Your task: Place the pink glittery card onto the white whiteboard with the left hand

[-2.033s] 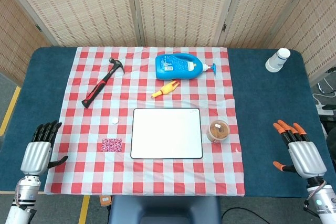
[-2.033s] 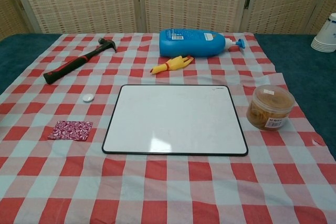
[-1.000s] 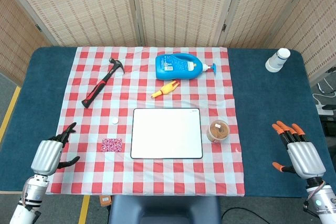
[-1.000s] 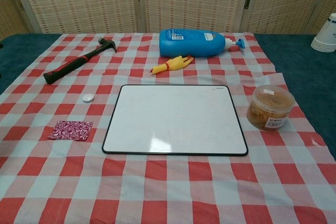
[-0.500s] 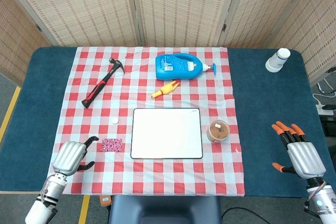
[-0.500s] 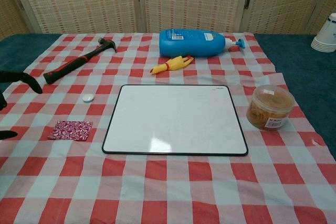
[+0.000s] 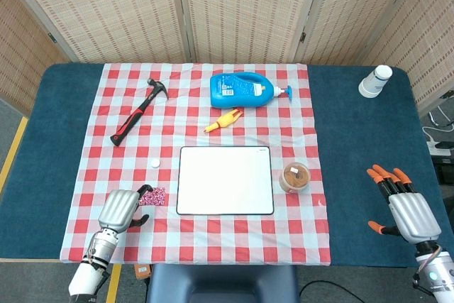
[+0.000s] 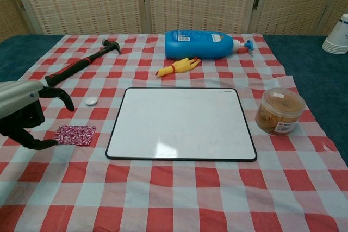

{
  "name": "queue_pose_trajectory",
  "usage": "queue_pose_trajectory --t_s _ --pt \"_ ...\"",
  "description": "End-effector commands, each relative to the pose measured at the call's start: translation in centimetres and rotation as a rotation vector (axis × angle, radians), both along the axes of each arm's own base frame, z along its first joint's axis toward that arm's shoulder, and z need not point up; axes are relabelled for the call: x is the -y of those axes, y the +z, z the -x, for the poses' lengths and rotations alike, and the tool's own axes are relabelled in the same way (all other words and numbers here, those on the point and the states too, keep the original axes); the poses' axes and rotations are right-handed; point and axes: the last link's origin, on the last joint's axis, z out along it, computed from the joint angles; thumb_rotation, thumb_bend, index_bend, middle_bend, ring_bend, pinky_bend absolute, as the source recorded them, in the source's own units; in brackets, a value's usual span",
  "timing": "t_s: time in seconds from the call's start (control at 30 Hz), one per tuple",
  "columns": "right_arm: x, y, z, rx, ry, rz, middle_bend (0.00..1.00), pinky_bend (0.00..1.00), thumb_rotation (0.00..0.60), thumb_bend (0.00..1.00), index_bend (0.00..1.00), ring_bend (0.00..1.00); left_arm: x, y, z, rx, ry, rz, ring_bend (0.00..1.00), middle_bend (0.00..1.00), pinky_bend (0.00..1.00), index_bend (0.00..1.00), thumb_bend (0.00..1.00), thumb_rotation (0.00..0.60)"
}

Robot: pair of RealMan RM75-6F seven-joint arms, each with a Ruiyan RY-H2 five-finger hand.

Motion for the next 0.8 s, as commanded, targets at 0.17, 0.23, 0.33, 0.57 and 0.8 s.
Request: queue_pose_trajectory --t_s 0.17,0.23,0.33,0.57,0.8 --pt "0.0 0.1 0.0 0.002 0.001 0.002 0.00 0.00 0.600 0.04 0.00 0.00 -0.8 -0.7 -0.8 0.046 0.095 -0.044 1.00 1.00 1.00 0.33 0.26 0.600" --pt "0.0 0.1 0.0 0.003 0.001 0.003 0.00 0.00 0.600 0.04 0.00 0.00 -0.8 -0.7 -0.8 0.048 0.100 -0.049 1.00 1.00 1.00 0.33 0.25 0.600" --pt "0.0 0.2 0.0 0.005 0.001 0.005 0.00 0.00 0.600 0.04 0.00 0.00 -1.0 -1.1 -0.7 0.064 0.145 -0.080 1.00 1.00 1.00 0.33 0.25 0.600" --pt "0.0 0.2 0.0 0.007 0.000 0.004 0.00 0.00 0.600 0.04 0.00 0.00 -1.1 -2.2 -0.5 0.038 0.172 -0.079 1.00 1.00 1.00 0.31 0.25 0.600" --pt "0.0 0.3 0.1 0.009 -0.001 0.005 0.00 0.00 0.600 0.04 0.00 0.00 -1.3 -3.0 -0.3 0.002 0.162 -0.071 1.00 1.00 1.00 0.31 0.25 0.600"
